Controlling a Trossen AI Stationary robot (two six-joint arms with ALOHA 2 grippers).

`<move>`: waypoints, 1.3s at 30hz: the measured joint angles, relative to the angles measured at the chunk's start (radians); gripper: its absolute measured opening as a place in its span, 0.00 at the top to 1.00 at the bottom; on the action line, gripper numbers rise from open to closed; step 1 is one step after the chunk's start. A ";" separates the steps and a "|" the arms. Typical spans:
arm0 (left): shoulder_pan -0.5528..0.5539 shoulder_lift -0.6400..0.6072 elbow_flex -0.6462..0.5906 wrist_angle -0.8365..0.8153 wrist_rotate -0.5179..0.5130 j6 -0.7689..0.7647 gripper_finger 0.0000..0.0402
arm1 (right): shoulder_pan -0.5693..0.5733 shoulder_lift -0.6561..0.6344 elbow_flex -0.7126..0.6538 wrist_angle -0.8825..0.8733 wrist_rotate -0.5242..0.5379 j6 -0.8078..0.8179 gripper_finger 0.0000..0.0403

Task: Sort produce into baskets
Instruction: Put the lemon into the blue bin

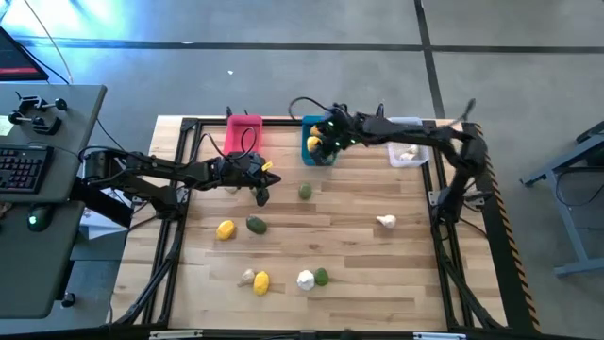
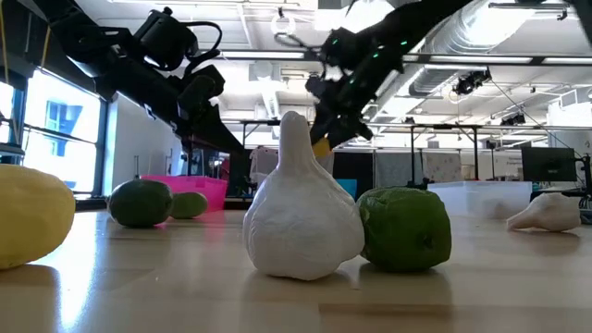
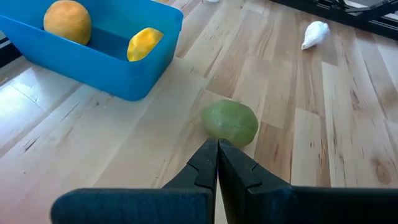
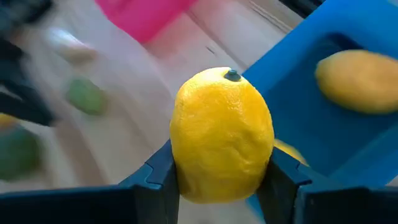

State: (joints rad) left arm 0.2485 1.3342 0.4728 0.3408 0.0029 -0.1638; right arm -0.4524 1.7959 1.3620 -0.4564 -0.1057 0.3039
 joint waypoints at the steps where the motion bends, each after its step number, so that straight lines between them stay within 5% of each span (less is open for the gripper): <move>1: 0.000 0.000 0.000 0.000 0.000 0.000 1.00 | -0.014 0.035 0.051 -0.052 0.001 -0.052 0.66; 8: 0.000 0.000 0.000 0.000 0.000 0.000 1.00 | -0.102 0.249 0.383 -0.408 0.105 -0.464 0.66; 14: 0.000 0.000 0.000 -0.001 0.000 0.000 1.00 | -0.138 0.364 0.514 -0.535 0.104 -0.614 0.66; 39: -0.001 0.000 0.000 -0.007 0.000 -0.008 1.00 | -0.139 0.431 0.501 -0.496 0.081 -0.578 0.56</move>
State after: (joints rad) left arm 0.2478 1.3346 0.4728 0.3340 0.0032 -0.1722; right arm -0.5911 2.2265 1.8629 -0.9527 -0.0250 -0.2744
